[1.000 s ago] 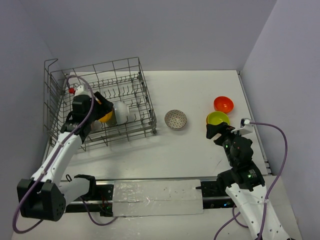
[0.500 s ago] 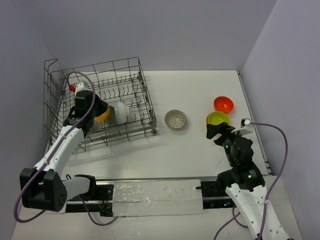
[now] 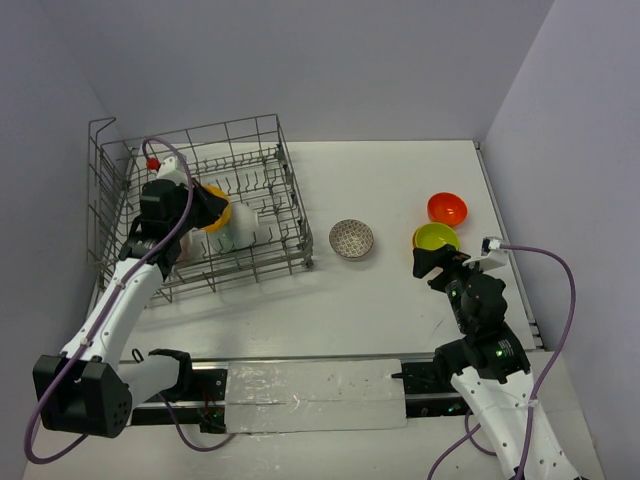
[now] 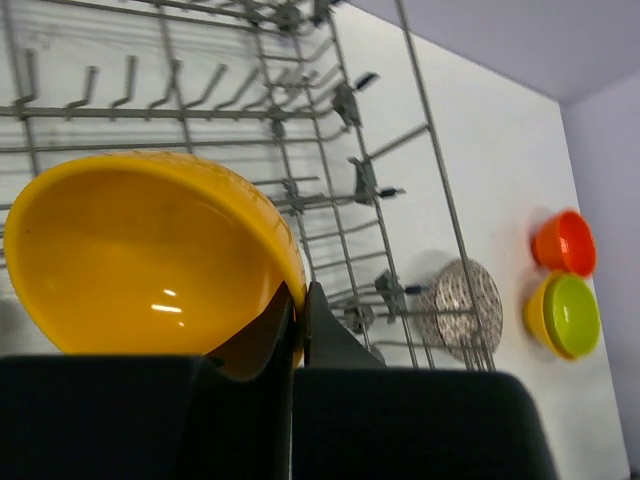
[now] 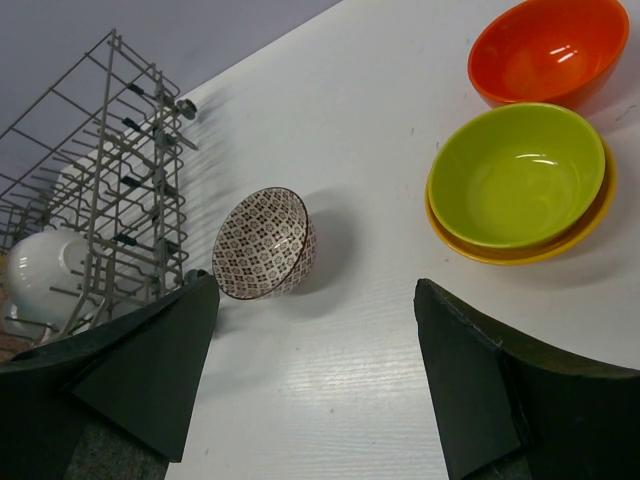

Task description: Load the bowls into the dish rack

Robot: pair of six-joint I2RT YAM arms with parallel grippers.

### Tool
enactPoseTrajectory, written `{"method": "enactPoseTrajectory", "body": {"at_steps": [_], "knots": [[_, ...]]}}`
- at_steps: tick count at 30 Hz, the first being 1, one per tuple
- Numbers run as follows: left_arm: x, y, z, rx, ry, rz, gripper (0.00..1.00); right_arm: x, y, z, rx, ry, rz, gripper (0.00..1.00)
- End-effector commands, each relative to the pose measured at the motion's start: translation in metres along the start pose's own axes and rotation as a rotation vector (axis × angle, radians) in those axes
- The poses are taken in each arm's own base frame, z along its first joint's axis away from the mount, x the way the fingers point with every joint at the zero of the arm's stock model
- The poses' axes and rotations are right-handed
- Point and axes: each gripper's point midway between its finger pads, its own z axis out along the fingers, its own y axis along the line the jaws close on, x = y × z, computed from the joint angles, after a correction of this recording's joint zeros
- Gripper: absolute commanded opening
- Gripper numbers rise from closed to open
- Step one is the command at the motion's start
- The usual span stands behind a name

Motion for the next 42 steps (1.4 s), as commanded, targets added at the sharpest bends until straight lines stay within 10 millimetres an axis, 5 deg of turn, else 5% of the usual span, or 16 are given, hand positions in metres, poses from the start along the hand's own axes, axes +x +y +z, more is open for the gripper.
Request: {"method": "enactPoseTrajectory", "body": {"at_steps": [1, 10, 17, 25, 30, 42], "knots": [[-0.028, -0.054, -0.016, 0.262, -0.048, 0.150, 0.00, -0.013, 0.008, -0.003, -0.031, -0.037, -0.003, 0.86], [-0.025, -0.148, -0.031, 0.672, -0.006, 0.127, 0.00, -0.012, 0.009, -0.003, -0.040, -0.039, -0.002, 0.86], [0.001, -0.177, -0.004, 0.820, 0.062, 0.089, 0.00, -0.013, 0.009, -0.006, -0.045, -0.044, -0.002, 0.86], [0.035, -0.169, 0.017, 0.849, 0.133, 0.060, 0.00, -0.012, 0.009, -0.005, -0.043, -0.038, -0.003, 0.86], [0.066, -0.147, 0.035, 0.809, 0.198, 0.046, 0.00, -0.012, 0.010, -0.005, -0.045, -0.035, -0.005, 0.85], [0.073, -0.100, 0.040, 0.702, 0.187, 0.018, 0.00, -0.009, 0.009, -0.003, -0.043, -0.027, -0.007, 0.86]]}}
